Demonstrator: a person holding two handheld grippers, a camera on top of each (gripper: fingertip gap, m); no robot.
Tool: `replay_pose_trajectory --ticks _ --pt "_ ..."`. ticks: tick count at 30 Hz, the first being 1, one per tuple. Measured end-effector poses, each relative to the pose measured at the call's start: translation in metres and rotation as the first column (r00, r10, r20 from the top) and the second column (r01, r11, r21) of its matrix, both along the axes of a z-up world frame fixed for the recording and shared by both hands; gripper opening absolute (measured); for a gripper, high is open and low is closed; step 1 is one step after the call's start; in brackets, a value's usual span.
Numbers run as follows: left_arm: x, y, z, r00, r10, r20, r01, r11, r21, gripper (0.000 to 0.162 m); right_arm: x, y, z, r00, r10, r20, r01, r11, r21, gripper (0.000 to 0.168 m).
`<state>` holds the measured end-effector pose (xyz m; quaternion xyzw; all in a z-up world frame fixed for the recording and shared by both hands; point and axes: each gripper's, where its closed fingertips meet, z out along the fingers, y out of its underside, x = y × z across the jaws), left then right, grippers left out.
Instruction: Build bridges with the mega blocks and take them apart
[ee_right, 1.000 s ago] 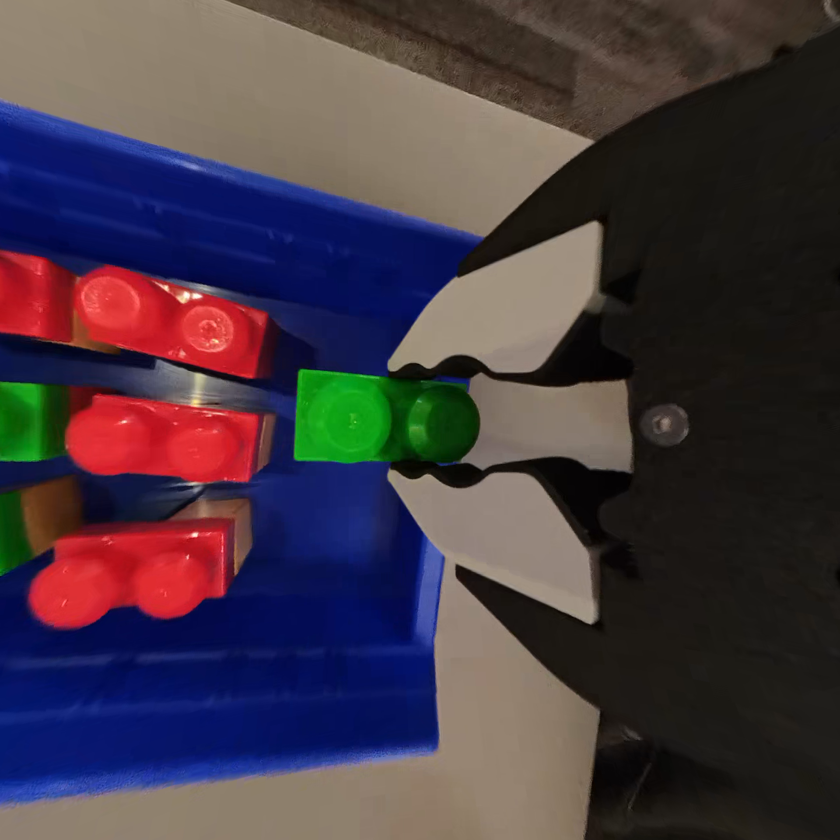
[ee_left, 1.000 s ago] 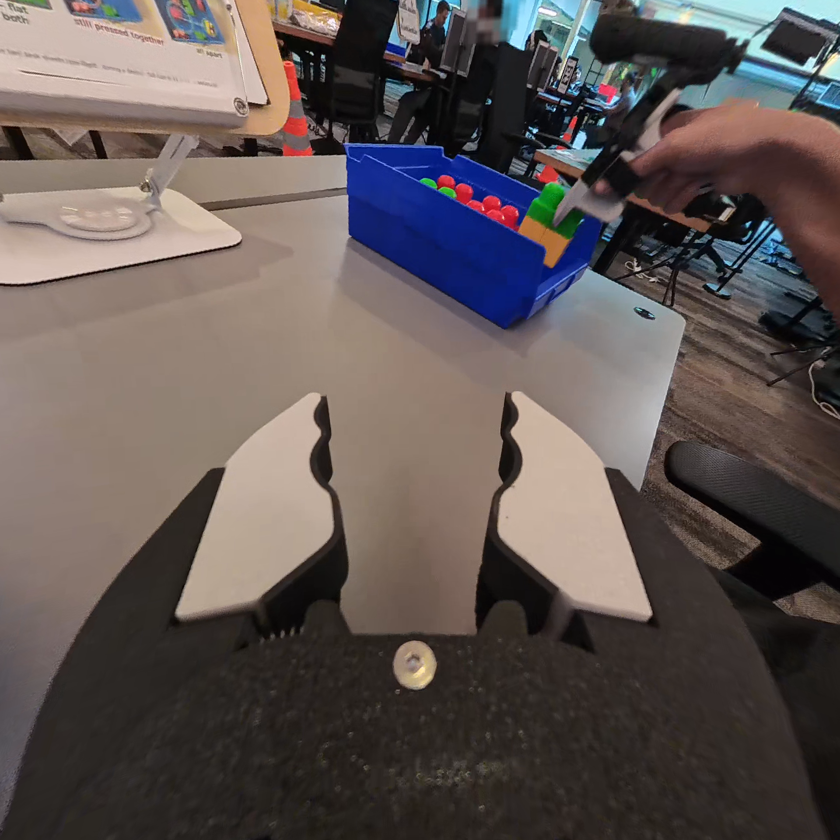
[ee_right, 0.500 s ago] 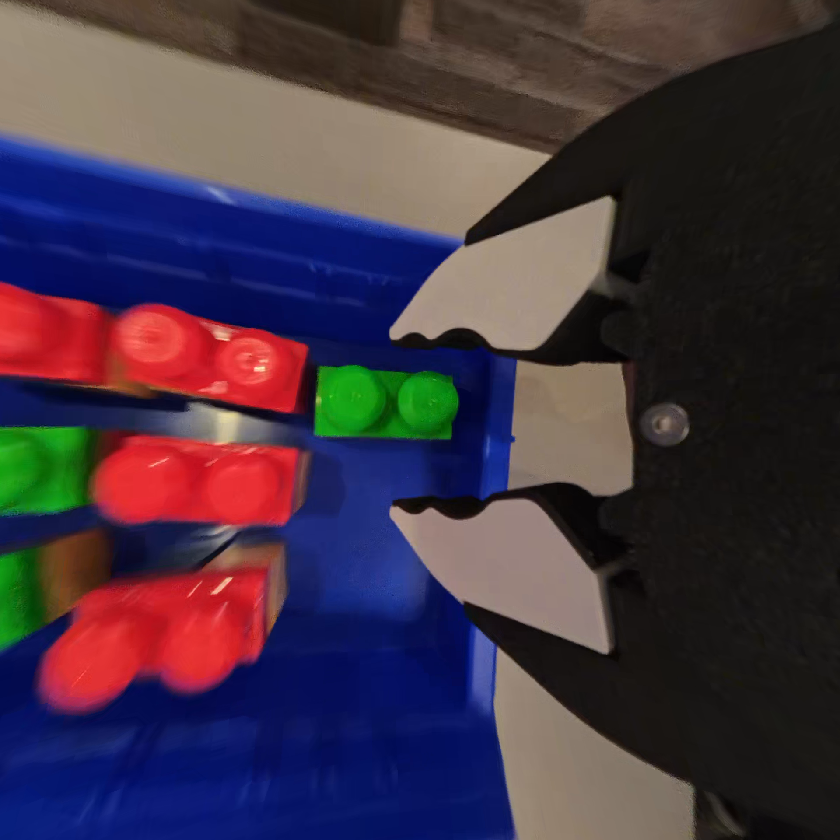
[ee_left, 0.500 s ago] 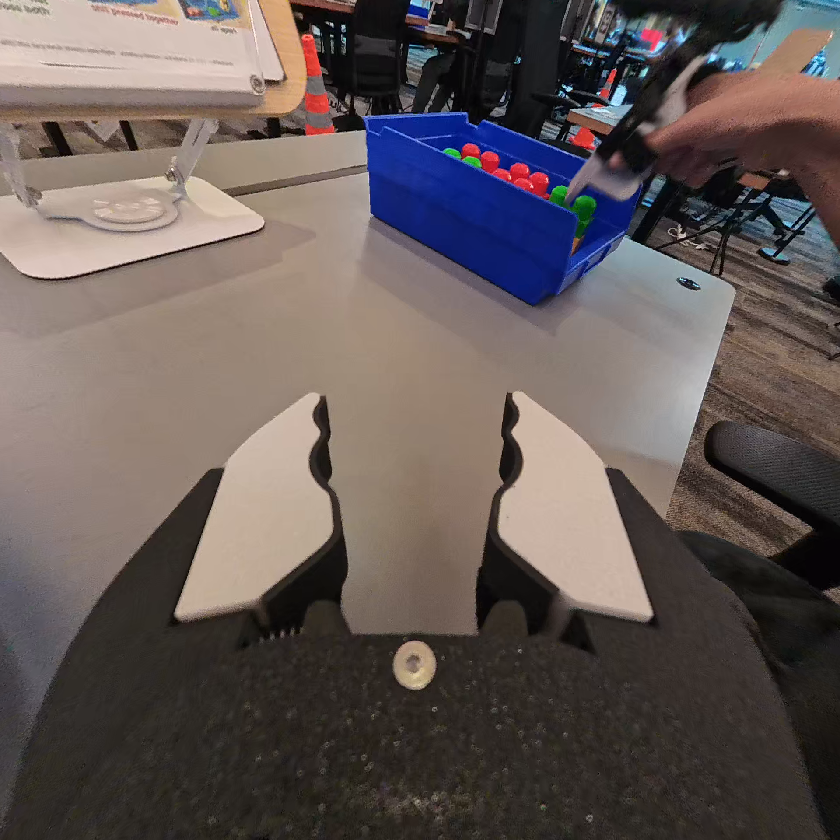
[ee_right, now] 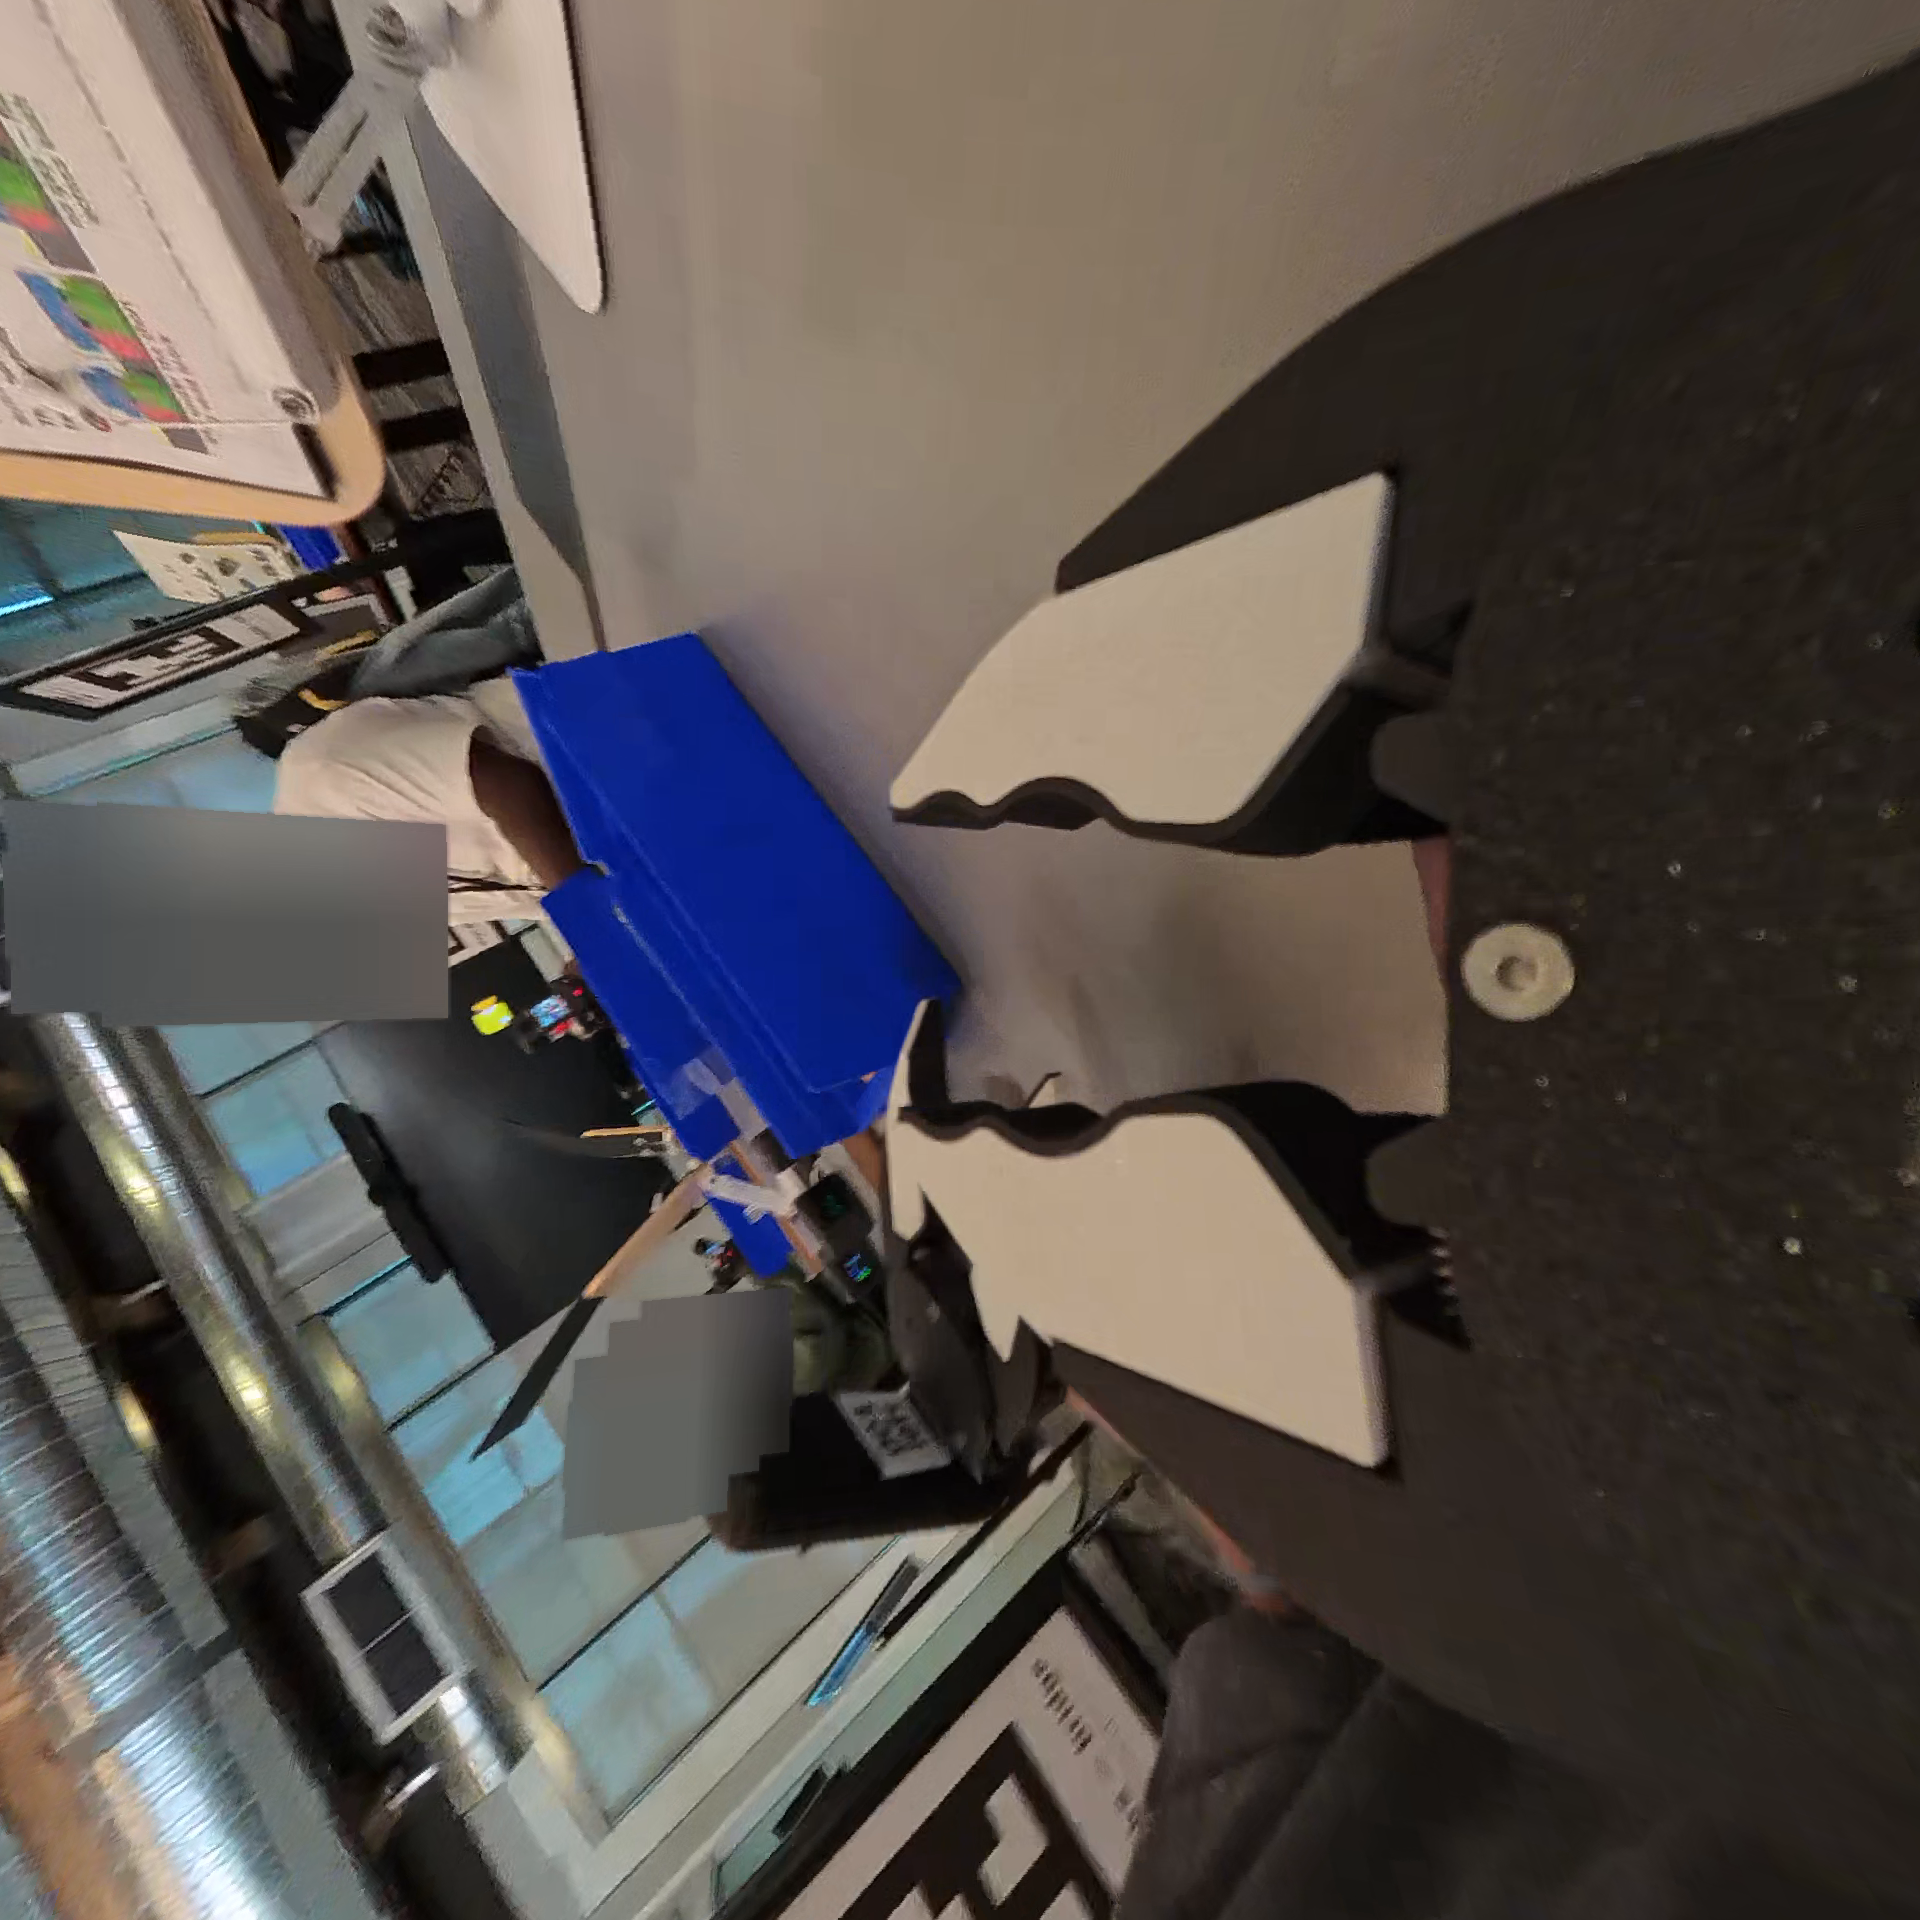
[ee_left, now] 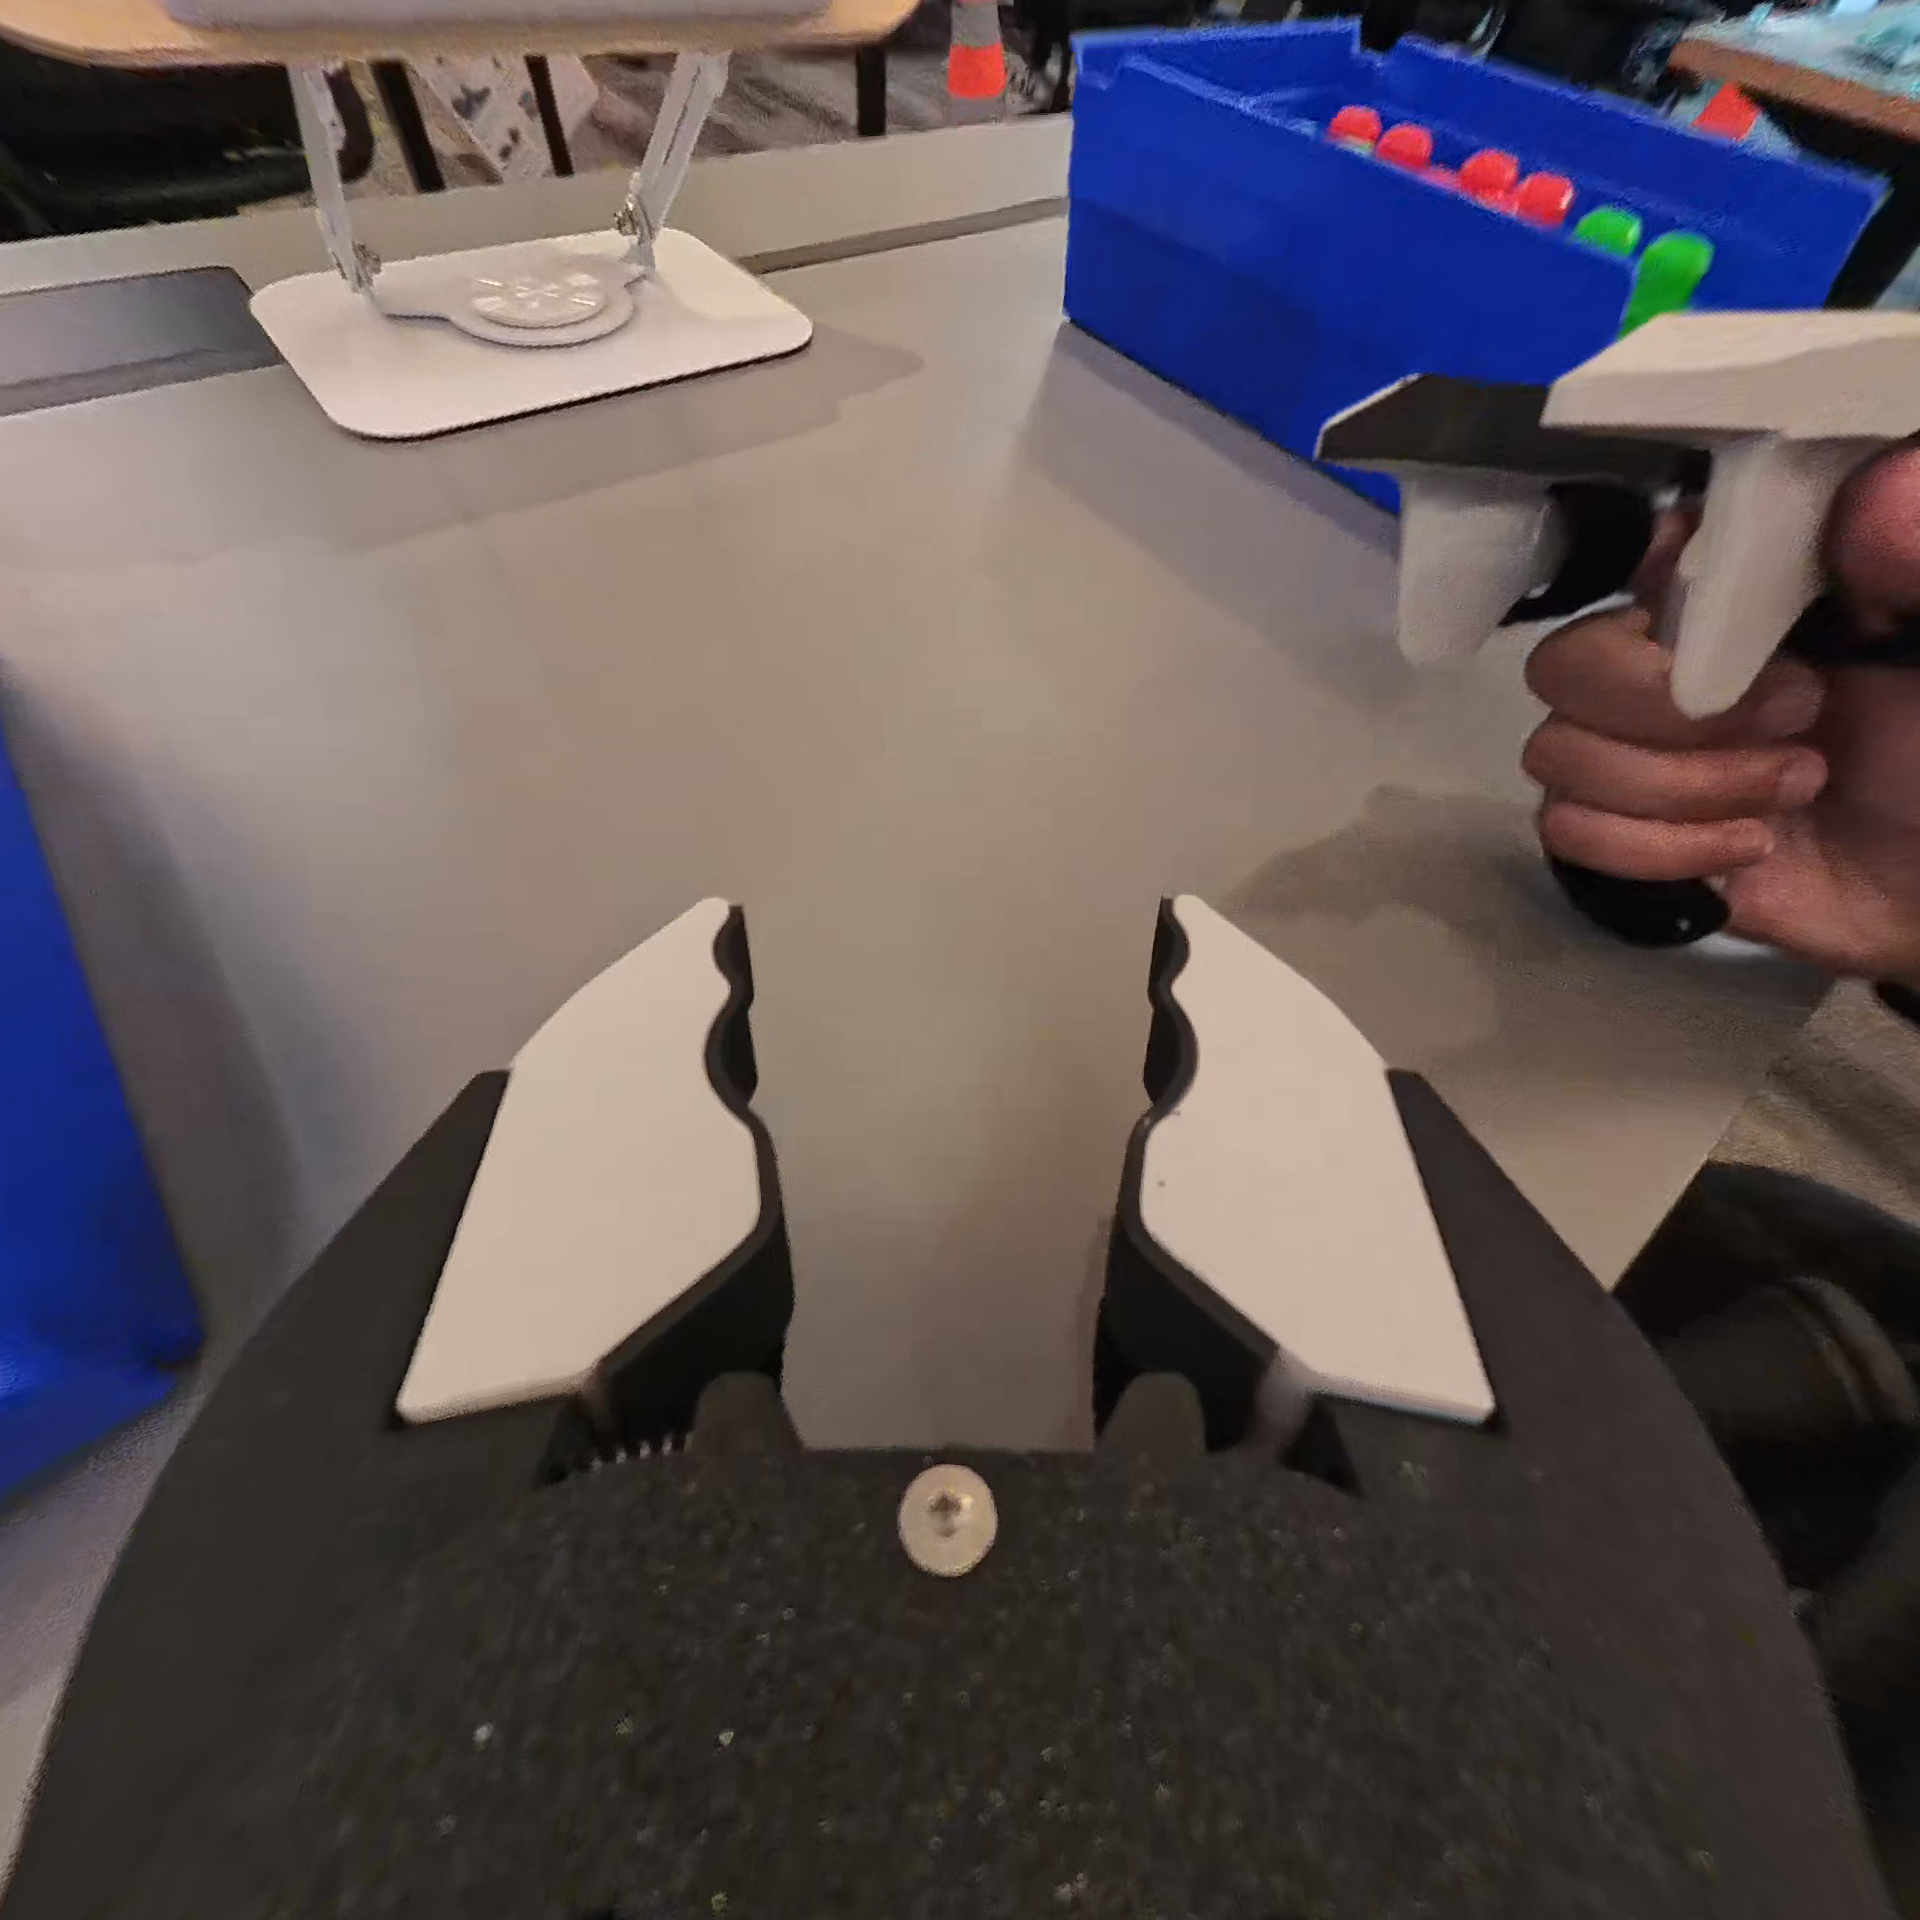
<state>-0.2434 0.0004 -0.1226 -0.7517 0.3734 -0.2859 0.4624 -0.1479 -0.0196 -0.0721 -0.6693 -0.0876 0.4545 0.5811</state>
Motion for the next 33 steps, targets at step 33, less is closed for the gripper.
replay_pose_trajectory --ticks 33 --pt "-0.164 0.116 -0.048 0.450 -0.562 -0.694 0.181 0.818 -0.545 0.046 0.001 -0.008 -0.016 0.984 -0.007 0.179 0.000 0.999 0.043 0.045"
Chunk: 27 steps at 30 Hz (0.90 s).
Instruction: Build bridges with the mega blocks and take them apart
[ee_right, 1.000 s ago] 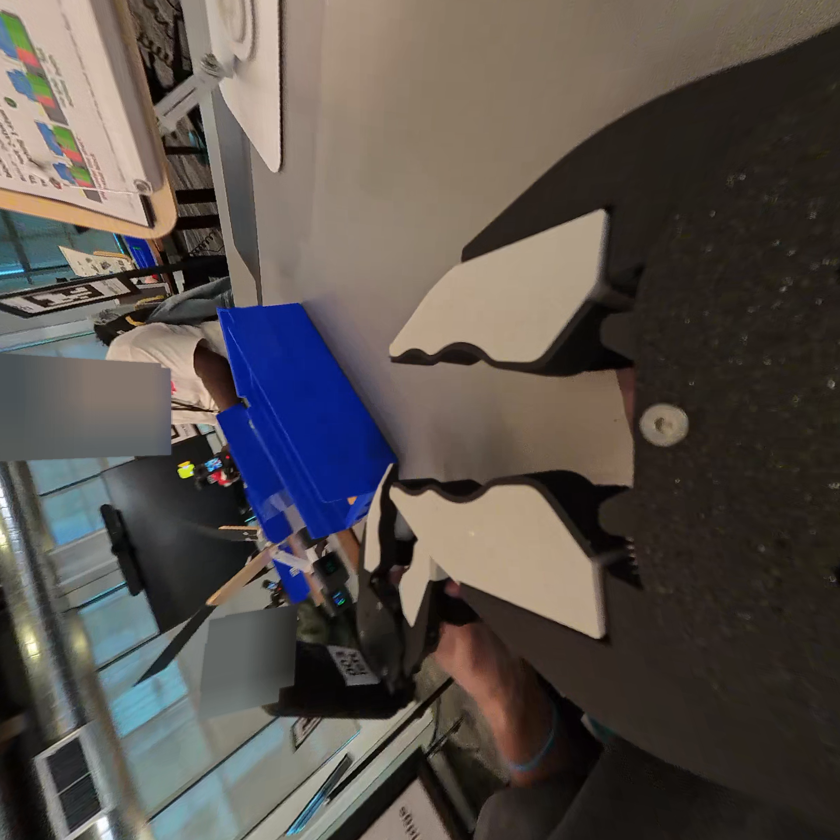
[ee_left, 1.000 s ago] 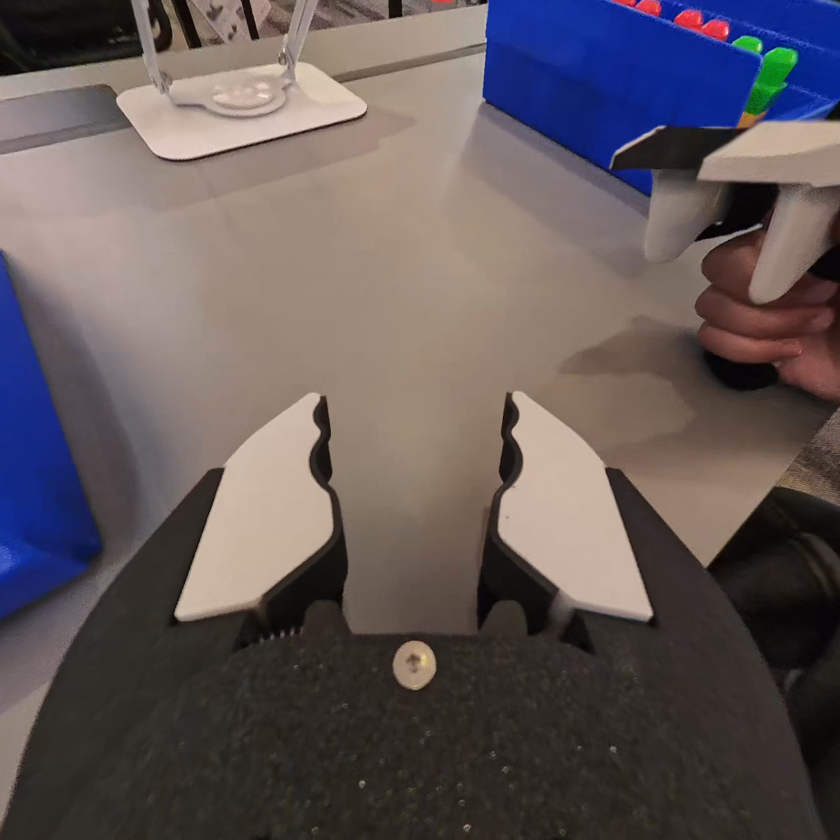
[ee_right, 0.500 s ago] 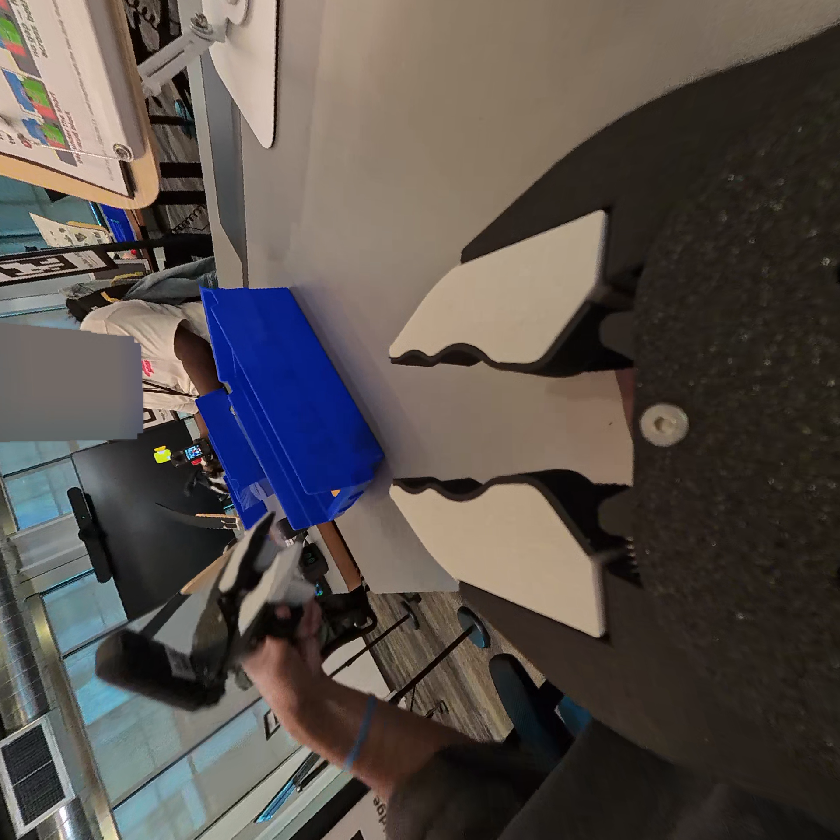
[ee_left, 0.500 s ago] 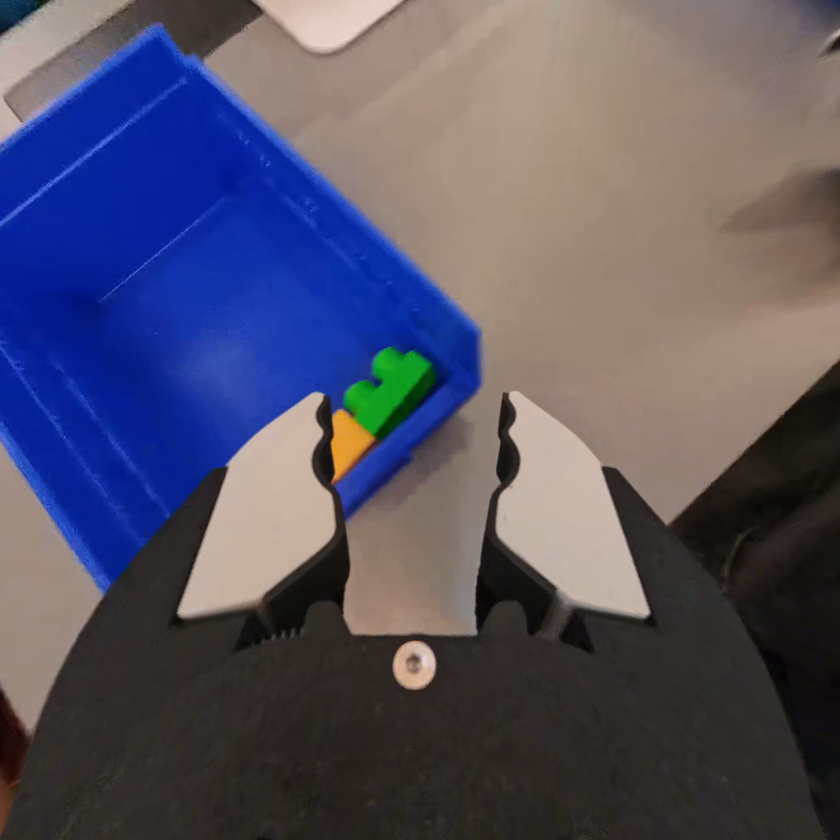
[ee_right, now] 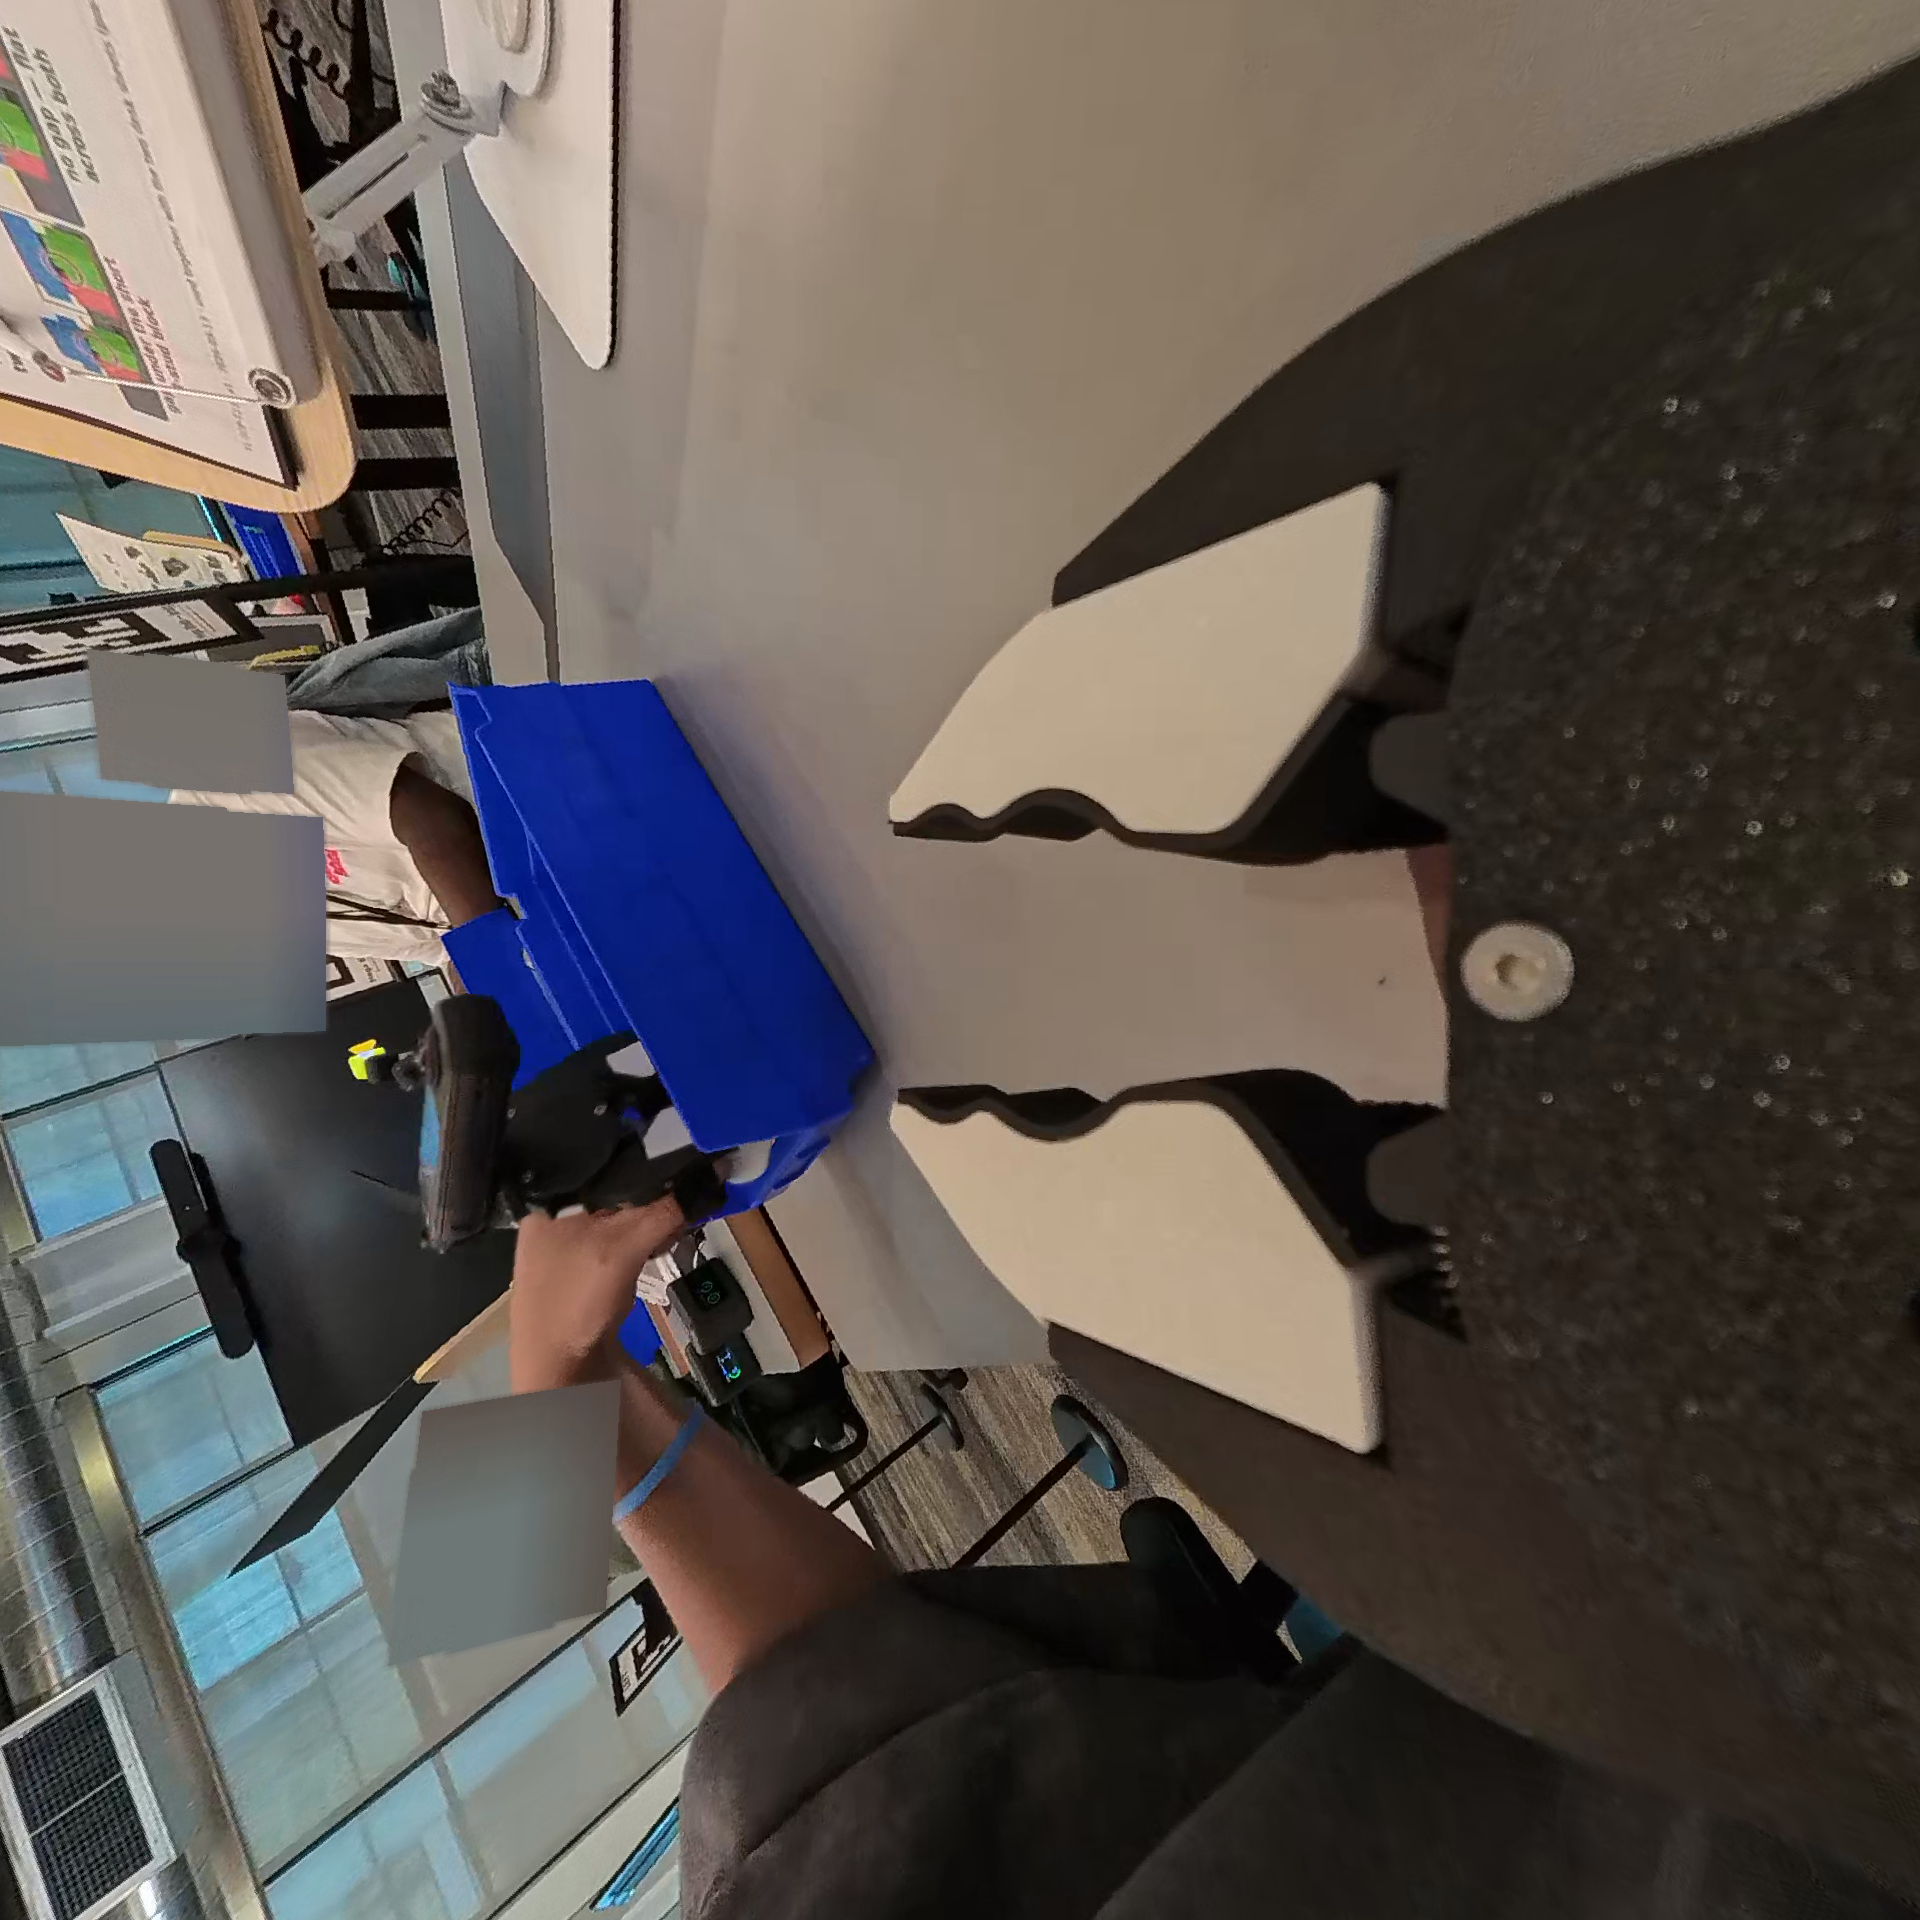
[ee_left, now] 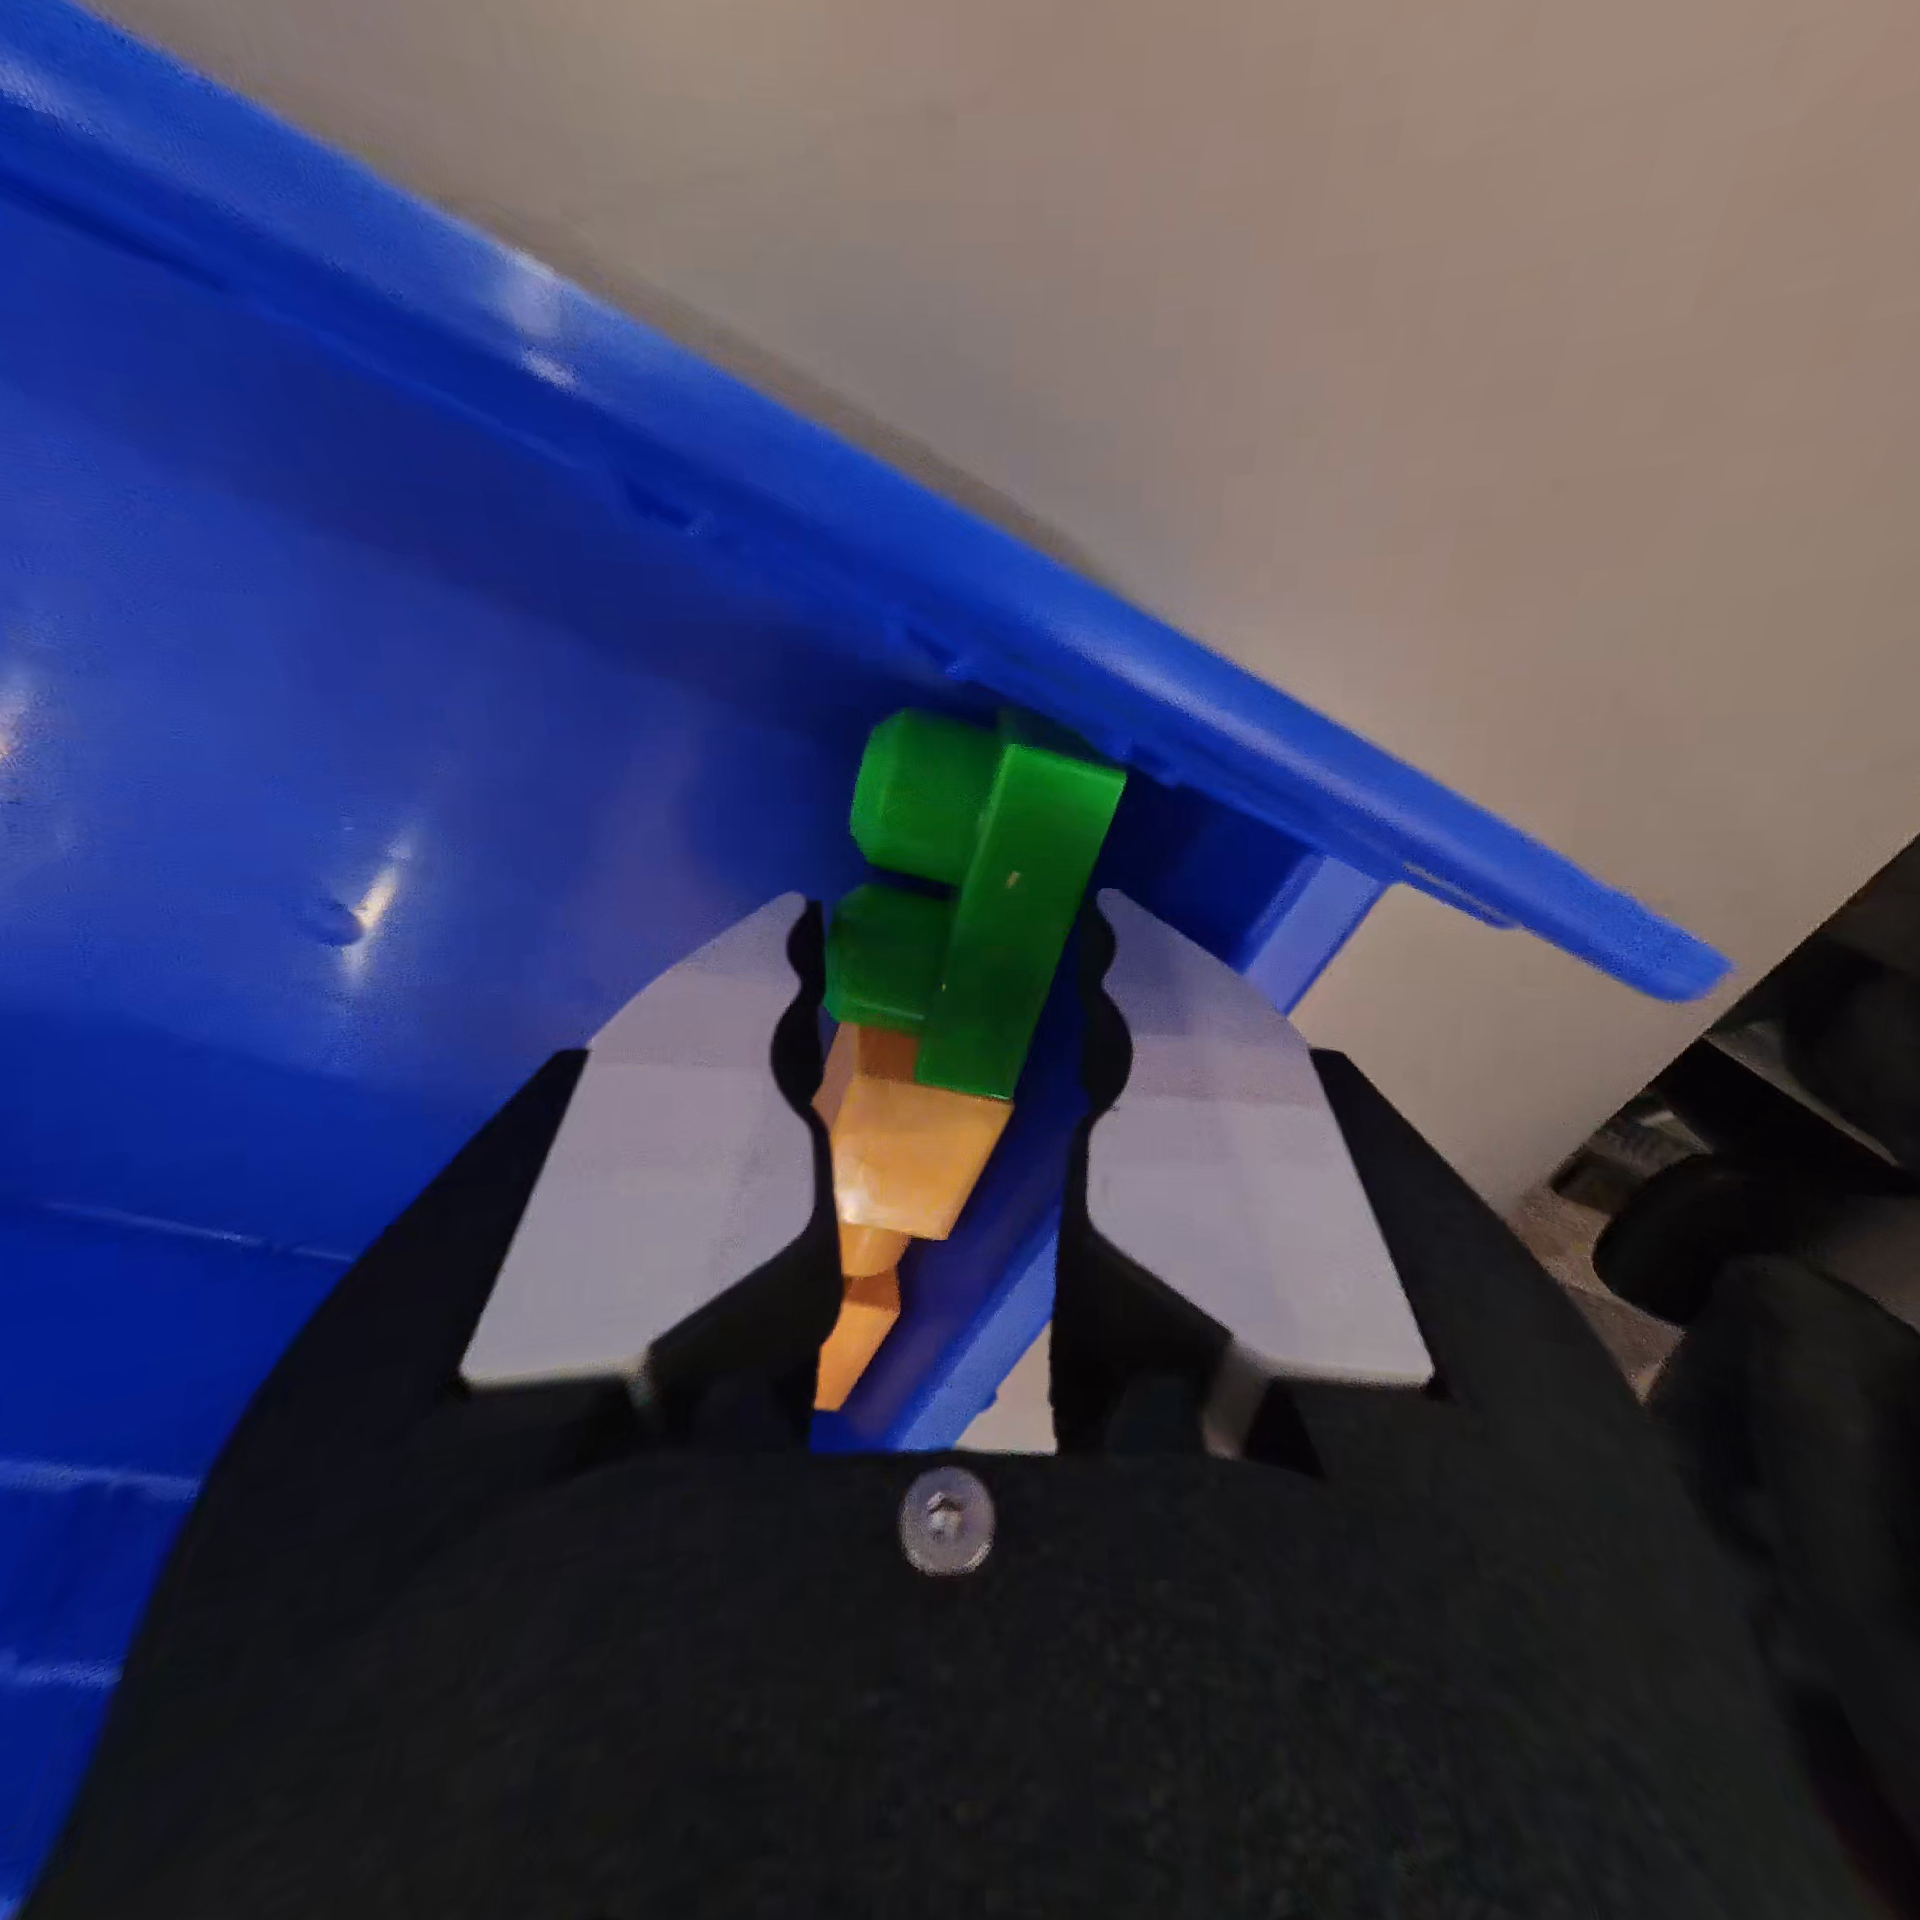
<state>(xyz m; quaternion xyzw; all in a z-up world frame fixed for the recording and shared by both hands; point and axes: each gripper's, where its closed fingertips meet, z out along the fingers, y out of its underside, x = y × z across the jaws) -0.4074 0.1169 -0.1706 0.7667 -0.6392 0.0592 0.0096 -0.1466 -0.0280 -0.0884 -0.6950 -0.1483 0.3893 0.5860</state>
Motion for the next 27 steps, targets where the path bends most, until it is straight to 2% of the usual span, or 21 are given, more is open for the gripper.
replay_pose_trajectory --ticks 3,5,7,9,12,15,17,20,23,27 --pt "-0.002 0.000 -0.010 0.999 -0.009 -0.033 0.007 0.999 -0.054 0.046 0.000 0.000 0.000 1.000 -0.001 0.000 0.001 1.000 -0.003 0.045" --pt "-0.006 0.008 -0.007 0.999 -0.031 -0.036 0.031 1.000 -0.005 0.038 0.000 0.000 0.000 1.000 -0.001 -0.002 0.001 1.000 -0.004 0.044" --pt "-0.013 0.013 0.004 0.998 -0.046 -0.035 0.047 0.998 0.036 0.038 0.001 0.000 0.000 1.000 0.000 -0.008 0.000 1.000 -0.006 0.044" --pt "-0.011 0.019 0.027 0.999 -0.050 0.016 0.048 0.996 0.075 0.038 0.002 0.000 0.000 1.000 -0.001 -0.016 0.001 1.000 -0.008 0.044" --pt "0.005 0.026 0.077 0.992 -0.110 0.068 0.099 0.985 0.143 0.037 0.003 0.001 0.000 1.000 0.000 -0.023 -0.001 1.000 -0.011 0.044" --pt "0.056 0.022 0.128 0.956 -0.262 0.131 0.234 0.952 0.198 0.037 0.003 0.001 0.002 1.000 -0.003 -0.012 0.003 1.000 -0.001 0.043" --pt "0.107 0.013 0.144 0.907 -0.383 0.173 0.347 0.915 0.208 0.037 0.003 0.000 0.004 1.000 -0.004 -0.010 0.004 1.000 -0.001 0.044" --pt "0.177 0.012 0.126 0.837 -0.534 0.121 0.503 0.837 0.216 0.038 0.005 -0.007 0.017 0.996 0.009 -0.093 -0.008 1.000 0.005 0.043" --pt "0.224 0.019 0.079 0.796 -0.604 0.031 0.597 0.794 0.115 0.038 0.009 -0.007 0.012 1.000 -0.020 -0.016 0.020 1.000 0.018 0.043" --pt "0.257 0.031 0.029 0.743 -0.665 -0.071 0.668 0.743 0.038 0.038 0.014 -0.010 0.010 0.999 -0.042 0.032 0.041 0.999 0.036 0.043"
